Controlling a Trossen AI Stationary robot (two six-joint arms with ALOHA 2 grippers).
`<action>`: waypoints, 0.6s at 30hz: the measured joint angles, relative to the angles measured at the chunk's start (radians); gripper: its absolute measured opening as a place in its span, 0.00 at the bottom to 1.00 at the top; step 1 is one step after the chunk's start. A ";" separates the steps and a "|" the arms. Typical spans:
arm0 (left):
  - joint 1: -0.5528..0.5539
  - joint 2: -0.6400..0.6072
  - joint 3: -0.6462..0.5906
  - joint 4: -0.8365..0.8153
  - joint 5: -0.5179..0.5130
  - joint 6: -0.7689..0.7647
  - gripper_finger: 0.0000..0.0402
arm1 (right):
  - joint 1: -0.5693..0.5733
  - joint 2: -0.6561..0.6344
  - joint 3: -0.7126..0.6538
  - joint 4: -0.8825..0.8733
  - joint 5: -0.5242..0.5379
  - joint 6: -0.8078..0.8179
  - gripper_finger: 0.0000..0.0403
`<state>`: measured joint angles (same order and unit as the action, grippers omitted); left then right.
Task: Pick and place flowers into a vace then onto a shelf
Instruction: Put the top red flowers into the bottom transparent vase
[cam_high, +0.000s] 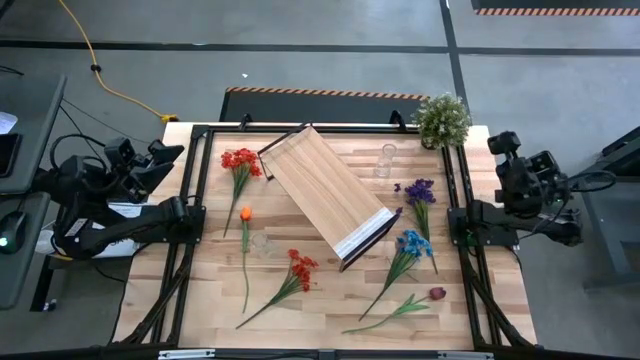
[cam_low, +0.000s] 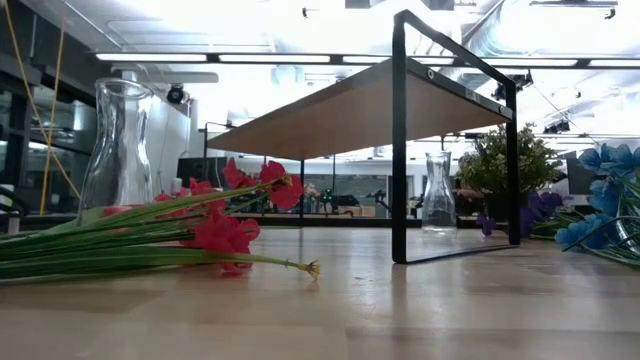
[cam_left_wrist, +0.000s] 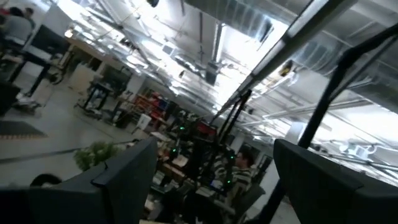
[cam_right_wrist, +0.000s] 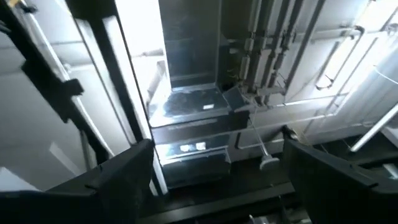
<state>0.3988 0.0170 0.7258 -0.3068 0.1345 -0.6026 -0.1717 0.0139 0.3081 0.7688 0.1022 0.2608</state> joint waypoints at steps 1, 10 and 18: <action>0.000 0.000 0.000 -0.010 -0.013 0.001 0.88 | 0.000 0.000 0.006 -0.013 0.014 0.000 0.85; 0.000 0.000 0.000 -0.042 -0.041 -0.004 0.88 | 0.000 0.000 0.021 -0.053 0.112 0.000 0.85; 0.000 0.007 0.019 -0.060 -0.014 -0.017 0.88 | 0.000 0.000 0.021 -0.050 0.105 0.000 0.85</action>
<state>0.3988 0.0243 0.7446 -0.3669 0.1207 -0.6194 -0.1719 0.0139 0.3290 0.7184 0.2071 0.2607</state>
